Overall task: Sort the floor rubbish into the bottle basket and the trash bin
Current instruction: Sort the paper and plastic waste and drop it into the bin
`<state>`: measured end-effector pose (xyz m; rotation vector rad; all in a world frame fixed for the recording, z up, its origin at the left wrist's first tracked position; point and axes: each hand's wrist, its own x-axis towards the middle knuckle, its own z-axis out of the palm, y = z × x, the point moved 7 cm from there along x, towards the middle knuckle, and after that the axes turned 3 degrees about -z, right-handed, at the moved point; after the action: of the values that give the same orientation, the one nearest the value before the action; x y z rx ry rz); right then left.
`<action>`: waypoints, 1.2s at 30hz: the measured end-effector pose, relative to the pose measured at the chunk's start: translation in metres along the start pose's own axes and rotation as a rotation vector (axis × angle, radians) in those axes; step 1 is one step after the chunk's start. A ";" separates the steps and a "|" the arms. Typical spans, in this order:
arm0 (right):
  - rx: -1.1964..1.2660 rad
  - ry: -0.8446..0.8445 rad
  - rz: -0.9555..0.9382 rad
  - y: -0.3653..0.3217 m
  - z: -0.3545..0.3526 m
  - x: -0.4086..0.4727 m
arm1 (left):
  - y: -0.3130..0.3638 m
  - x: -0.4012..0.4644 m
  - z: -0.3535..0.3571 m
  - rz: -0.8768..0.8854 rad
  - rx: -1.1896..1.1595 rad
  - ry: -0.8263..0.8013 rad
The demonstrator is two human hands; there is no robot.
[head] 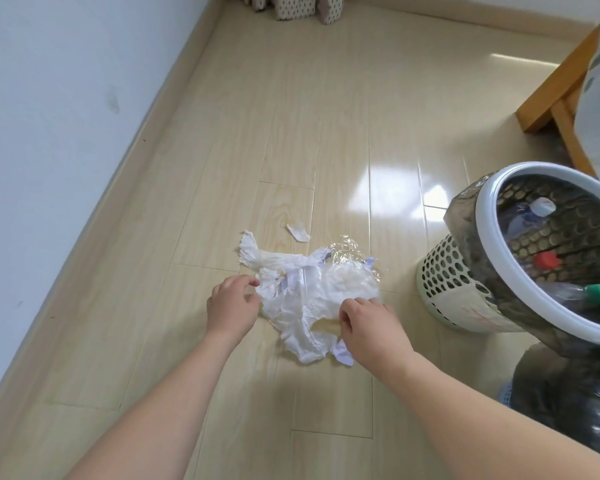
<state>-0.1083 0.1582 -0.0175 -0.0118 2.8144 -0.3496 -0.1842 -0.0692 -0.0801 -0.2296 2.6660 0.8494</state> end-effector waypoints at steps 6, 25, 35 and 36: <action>0.019 -0.019 0.036 -0.004 -0.001 -0.001 | 0.003 0.003 0.023 -0.251 -0.150 -0.179; 0.322 0.026 0.211 -0.006 -0.117 -0.080 | 0.099 -0.087 -0.129 0.058 -0.090 -0.140; 0.501 0.263 0.386 0.088 -0.215 -0.202 | 0.266 -0.203 -0.146 0.243 -0.228 -0.316; 0.508 0.265 0.424 0.107 -0.216 -0.218 | 0.284 -0.217 -0.138 0.262 -0.234 -0.336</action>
<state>0.0384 0.3229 0.2213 0.7756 2.7838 -1.0011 -0.0894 0.0906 0.2551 0.1990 2.3103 1.1681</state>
